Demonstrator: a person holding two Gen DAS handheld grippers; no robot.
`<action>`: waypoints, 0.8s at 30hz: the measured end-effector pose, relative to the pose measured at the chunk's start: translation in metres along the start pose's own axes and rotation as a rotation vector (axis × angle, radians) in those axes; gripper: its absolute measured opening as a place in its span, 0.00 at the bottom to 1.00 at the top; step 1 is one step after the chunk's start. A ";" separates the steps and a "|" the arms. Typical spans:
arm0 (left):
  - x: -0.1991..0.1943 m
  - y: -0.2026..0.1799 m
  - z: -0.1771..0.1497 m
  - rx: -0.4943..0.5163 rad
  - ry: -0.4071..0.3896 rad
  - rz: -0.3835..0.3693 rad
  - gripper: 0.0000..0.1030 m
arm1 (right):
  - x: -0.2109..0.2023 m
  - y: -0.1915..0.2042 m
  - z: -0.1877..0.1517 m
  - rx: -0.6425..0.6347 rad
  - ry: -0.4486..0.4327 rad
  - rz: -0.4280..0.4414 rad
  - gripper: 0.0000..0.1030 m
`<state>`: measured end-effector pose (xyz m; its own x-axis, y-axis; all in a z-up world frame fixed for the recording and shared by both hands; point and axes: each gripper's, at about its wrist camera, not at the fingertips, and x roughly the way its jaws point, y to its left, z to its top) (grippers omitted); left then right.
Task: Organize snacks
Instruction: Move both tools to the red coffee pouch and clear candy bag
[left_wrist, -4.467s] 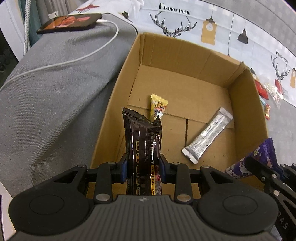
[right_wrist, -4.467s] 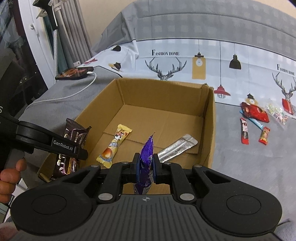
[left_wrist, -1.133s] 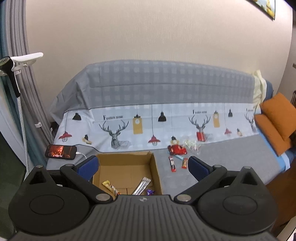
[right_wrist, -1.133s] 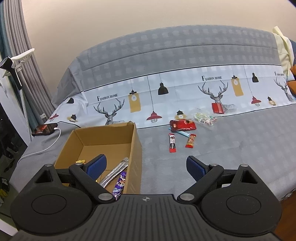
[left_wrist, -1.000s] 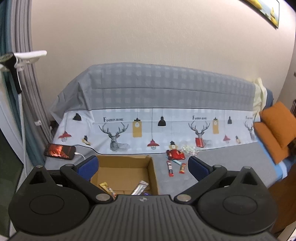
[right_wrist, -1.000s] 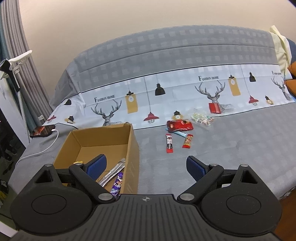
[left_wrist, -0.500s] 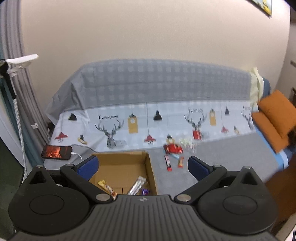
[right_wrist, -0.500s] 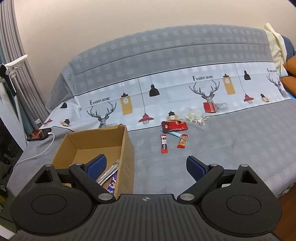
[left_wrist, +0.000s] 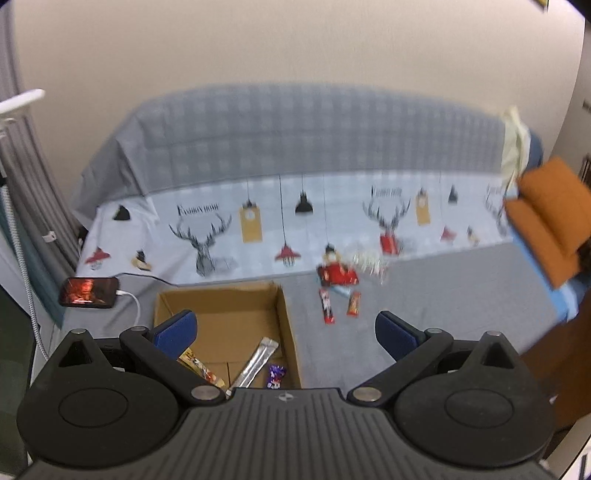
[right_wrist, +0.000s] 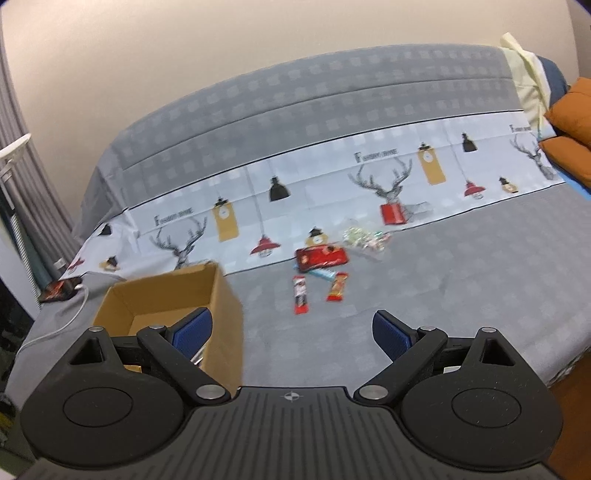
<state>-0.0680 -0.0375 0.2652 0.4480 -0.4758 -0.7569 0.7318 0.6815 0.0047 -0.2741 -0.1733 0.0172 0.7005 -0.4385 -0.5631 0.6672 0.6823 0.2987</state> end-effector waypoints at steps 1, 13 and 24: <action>0.016 -0.007 0.002 0.019 0.013 0.002 1.00 | 0.003 -0.006 0.003 -0.002 -0.008 -0.006 0.93; 0.334 -0.094 0.034 -0.017 0.356 0.008 1.00 | 0.119 -0.101 0.057 -0.098 -0.001 -0.064 0.98; 0.557 -0.112 0.056 0.250 0.434 0.018 0.99 | 0.331 -0.153 0.100 -0.307 0.180 0.006 1.00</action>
<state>0.1283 -0.4092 -0.1201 0.2453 -0.1537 -0.9572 0.8503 0.5083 0.1362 -0.1186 -0.4816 -0.1380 0.6303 -0.3424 -0.6967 0.5367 0.8406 0.0724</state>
